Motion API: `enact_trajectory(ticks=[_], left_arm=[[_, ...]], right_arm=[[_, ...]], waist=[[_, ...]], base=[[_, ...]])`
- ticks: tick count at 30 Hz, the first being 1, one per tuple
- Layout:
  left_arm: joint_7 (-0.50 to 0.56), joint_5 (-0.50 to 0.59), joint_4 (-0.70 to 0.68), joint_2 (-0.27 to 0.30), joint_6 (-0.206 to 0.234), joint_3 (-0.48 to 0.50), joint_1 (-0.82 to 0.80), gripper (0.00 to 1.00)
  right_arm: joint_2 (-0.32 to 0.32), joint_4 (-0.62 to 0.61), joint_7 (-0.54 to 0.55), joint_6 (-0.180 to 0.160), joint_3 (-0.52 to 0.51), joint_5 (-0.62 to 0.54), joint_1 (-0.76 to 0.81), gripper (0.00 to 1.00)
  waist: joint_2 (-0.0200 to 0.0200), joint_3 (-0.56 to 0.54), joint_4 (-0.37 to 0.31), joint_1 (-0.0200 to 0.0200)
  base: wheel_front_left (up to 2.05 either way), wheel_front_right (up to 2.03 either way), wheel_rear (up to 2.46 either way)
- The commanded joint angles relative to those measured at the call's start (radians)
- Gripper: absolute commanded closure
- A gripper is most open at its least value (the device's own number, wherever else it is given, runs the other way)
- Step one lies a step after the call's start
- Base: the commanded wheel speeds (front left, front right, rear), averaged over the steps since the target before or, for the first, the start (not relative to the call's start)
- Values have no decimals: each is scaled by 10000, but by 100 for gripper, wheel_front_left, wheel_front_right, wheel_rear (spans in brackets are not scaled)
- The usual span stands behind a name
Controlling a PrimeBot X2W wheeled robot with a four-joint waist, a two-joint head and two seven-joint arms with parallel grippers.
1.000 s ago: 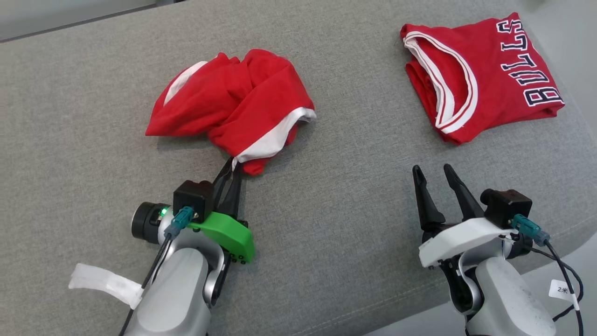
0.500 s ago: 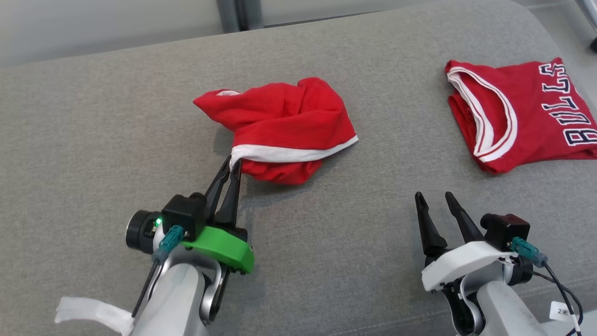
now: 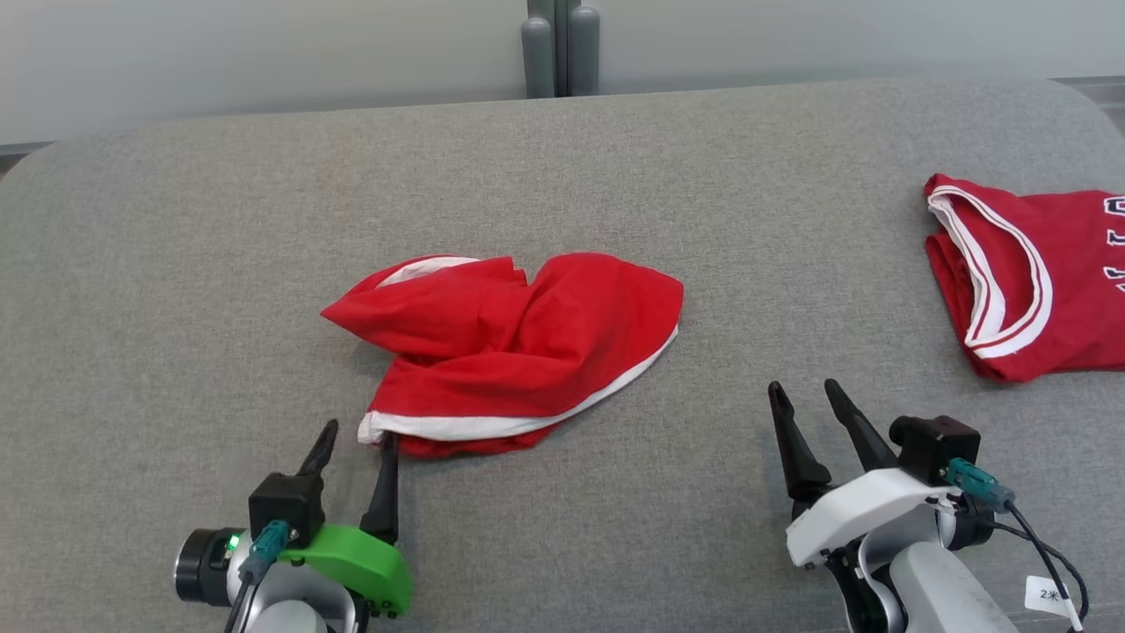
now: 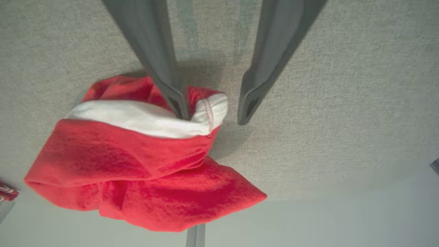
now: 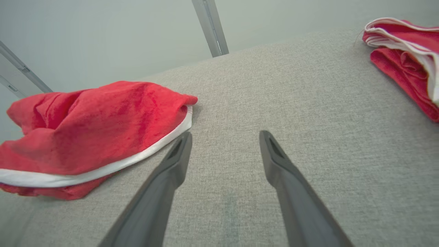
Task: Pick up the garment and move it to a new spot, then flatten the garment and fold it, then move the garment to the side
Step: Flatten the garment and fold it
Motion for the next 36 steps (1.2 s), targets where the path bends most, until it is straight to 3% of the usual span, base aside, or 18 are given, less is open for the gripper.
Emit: enact_trajectory(ticks=[1, 5, 13, 26, 36], left_arm=[[2, 97, 97, -12, 149, 151, 136, 0], [2, 216, 197, -147, 444, 455, 92, 0], [3, 351, -310, -347, 398, 360, -62, 0], [3, -80, -753, -393, 569, -144, 31, 0], [3, -350, -1095, -391, 756, -597, -209, 0]], right_arm=[[-144, 22, -24, -5, 13, -26, -41, 0], [-289, -4, -23, -5, 157, -87, -312, 0], [-968, 327, -23, -5, 1045, 81, -1558, 0], [-1880, 2383, -10, -5, 2432, 569, -3609, 0], [-2541, 3612, 784, -5, 3793, 1211, -4785, 1]], waist=[[0, 68, -43, 0], [0, 230, 17, 0], [0, 704, 924, 0], [0, 1275, 2372, 0], [0, 1724, 2774, 0]], base=[[0, 0, 0], [0, 0, 0], [0, 0, 0], [0, 0, 0], [0, 0, 0]])
